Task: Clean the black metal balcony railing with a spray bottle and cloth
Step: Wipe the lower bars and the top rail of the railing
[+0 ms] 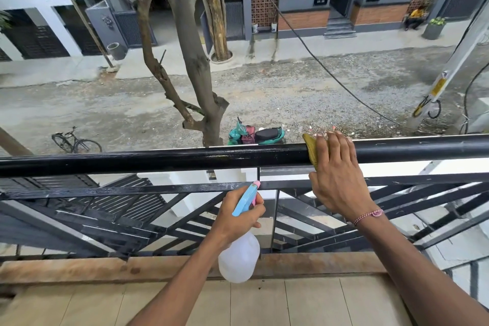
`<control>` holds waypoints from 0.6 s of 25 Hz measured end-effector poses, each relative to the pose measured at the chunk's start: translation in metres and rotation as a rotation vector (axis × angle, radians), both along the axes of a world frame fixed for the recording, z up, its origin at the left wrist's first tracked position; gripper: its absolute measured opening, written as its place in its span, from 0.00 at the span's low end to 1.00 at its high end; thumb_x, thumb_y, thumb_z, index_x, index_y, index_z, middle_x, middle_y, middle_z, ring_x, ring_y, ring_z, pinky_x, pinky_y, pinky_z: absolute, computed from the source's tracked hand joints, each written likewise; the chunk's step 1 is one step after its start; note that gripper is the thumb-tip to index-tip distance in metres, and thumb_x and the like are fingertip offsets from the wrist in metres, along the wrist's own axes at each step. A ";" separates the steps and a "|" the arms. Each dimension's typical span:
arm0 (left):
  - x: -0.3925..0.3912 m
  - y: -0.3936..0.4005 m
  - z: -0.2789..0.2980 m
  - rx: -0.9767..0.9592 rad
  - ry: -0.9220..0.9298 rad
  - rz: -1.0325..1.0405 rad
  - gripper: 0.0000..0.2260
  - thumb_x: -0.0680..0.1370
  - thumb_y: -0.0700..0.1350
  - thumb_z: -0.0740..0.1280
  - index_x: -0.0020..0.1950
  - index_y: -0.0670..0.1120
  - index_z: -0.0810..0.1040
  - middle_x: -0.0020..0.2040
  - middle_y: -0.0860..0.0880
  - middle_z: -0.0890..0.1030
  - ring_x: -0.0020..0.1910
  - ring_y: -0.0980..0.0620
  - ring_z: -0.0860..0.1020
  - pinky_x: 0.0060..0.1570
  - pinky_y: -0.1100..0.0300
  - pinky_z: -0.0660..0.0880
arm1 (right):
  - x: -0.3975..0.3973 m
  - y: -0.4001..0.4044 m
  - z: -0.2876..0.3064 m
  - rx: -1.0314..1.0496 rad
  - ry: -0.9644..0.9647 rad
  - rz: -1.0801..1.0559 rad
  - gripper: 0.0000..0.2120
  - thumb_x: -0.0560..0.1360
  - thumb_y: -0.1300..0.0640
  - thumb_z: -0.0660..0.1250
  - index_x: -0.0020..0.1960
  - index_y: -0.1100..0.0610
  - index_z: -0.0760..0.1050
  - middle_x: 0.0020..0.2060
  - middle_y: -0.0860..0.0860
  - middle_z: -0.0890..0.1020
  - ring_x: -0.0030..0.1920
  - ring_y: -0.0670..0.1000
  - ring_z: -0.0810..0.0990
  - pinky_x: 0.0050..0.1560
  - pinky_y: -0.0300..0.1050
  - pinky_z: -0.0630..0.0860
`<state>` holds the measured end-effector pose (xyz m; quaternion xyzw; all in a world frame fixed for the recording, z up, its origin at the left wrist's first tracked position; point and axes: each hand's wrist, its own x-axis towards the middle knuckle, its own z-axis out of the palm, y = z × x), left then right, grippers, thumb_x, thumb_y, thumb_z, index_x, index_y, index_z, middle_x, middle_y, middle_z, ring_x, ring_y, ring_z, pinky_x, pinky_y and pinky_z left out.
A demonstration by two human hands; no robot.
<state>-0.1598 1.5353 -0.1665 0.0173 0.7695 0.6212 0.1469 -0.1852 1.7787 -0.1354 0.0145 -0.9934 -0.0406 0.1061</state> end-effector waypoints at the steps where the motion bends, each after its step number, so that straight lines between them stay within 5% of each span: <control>1: 0.000 -0.001 -0.001 0.006 -0.001 0.003 0.05 0.77 0.36 0.70 0.45 0.45 0.80 0.41 0.48 0.78 0.38 0.55 0.79 0.40 0.54 0.84 | 0.000 0.000 -0.001 -0.001 -0.004 -0.002 0.35 0.76 0.49 0.60 0.77 0.64 0.54 0.73 0.67 0.61 0.76 0.68 0.58 0.77 0.63 0.53; 9: 0.005 -0.010 -0.014 0.005 -0.010 0.007 0.07 0.77 0.37 0.71 0.43 0.48 0.79 0.46 0.44 0.79 0.43 0.49 0.80 0.39 0.54 0.83 | 0.000 0.003 -0.002 -0.007 0.007 0.016 0.35 0.76 0.48 0.61 0.77 0.63 0.54 0.74 0.67 0.60 0.75 0.68 0.58 0.77 0.63 0.54; 15: 0.004 -0.009 -0.025 -0.021 -0.016 -0.028 0.03 0.77 0.38 0.72 0.47 0.45 0.81 0.45 0.44 0.79 0.43 0.49 0.80 0.39 0.54 0.83 | -0.002 0.003 -0.007 -0.017 0.026 0.002 0.34 0.76 0.47 0.52 0.77 0.63 0.55 0.74 0.67 0.60 0.76 0.67 0.57 0.77 0.63 0.54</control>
